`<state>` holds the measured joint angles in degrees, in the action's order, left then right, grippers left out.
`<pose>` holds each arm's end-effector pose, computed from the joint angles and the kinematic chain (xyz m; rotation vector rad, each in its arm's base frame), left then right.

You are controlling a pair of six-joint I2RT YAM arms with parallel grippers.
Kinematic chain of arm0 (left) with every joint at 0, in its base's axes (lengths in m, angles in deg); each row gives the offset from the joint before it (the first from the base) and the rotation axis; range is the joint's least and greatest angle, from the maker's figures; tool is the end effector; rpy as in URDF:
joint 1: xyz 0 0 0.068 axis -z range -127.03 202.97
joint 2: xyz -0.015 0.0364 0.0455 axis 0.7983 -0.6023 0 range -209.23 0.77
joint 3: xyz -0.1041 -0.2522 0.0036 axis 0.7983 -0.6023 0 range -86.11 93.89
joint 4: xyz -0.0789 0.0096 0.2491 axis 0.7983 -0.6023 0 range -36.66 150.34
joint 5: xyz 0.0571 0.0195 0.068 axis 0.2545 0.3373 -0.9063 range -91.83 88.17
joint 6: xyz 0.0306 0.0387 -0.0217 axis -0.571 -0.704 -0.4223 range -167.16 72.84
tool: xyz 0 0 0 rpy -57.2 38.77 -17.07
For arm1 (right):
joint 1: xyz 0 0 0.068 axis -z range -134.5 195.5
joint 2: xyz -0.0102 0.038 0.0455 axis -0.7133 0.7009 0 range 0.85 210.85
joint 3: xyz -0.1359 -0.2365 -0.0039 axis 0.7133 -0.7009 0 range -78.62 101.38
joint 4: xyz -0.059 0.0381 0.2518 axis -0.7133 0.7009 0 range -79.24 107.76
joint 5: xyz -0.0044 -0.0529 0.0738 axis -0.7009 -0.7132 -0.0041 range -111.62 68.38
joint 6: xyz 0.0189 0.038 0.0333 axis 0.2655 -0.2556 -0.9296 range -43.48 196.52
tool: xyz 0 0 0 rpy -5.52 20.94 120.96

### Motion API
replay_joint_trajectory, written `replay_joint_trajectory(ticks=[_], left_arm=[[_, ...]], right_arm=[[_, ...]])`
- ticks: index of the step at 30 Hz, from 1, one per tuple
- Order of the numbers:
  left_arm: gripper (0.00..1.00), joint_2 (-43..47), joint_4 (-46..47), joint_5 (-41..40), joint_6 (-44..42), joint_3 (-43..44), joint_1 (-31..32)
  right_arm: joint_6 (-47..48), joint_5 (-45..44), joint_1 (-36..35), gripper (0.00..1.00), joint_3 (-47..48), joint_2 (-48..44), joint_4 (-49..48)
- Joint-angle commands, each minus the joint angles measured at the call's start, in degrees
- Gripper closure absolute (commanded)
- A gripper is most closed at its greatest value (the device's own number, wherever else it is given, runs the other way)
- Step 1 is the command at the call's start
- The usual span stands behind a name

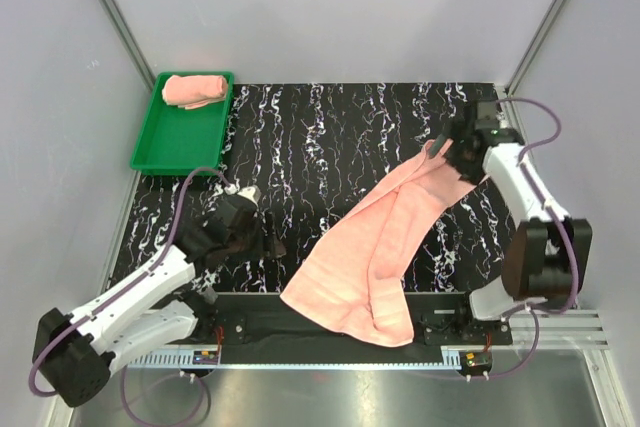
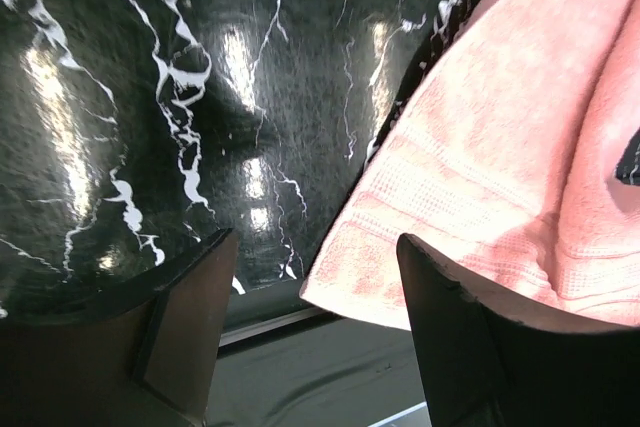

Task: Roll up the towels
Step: Flatten the towel

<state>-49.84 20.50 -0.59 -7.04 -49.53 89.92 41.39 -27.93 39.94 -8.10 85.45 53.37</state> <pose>0.1349 -0.1024 0.2279 -0.0627 2.6063 -0.5517 0.3064 0.0259 0.2834 0.6931 2.4608 0.1339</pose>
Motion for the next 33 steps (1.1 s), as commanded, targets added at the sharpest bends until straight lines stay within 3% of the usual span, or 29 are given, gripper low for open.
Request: replay_joint_trajectory(ticks=[1,4,7,8,10,18,24,33], left_arm=[[0.3,1.12,5.2,-1.06,5.05,-2.91,1.54],[0.3,2.09,6.0,-2.45,6.02,-5.37,2.86],[0.3,2.53,6.87,-2.9,5.94,-7.04,3.13],[0.3,2.62,7.66,-2.9,5.94,-7.48,3.22],[0.3,2.18,8.63,-2.56,5.94,-8.18,3.48],[0.3,0.69,12.32,-2.91,6.55,-11.0,4.27],[0.31,1.65,13.38,-3.25,6.99,-14.07,4.36],[0.31,-0.54,16.72,-2.2,7.25,-16.36,4.36]], right_arm=[[4.37,6.22,8.51,0.0,5.14,4.59,-5.86],[4.2,12.62,14.68,0.03,5.85,8.55,-9.47],[2.63,18.16,22.07,0.14,5.24,11.98,-13.86],[2.18,19.39,24.7,0.22,4.98,12.86,-15.35],[2.09,23.6,26.12,0.26,4.89,16.01,-19.83],[0.42,29.06,26.92,0.44,7.6,26.74,-31.17],[-0.11,30.47,26.92,0.46,12.7,34.57,-31.62],[-0.2,31.27,25.78,0.49,12.27,36.95,-34.52]])
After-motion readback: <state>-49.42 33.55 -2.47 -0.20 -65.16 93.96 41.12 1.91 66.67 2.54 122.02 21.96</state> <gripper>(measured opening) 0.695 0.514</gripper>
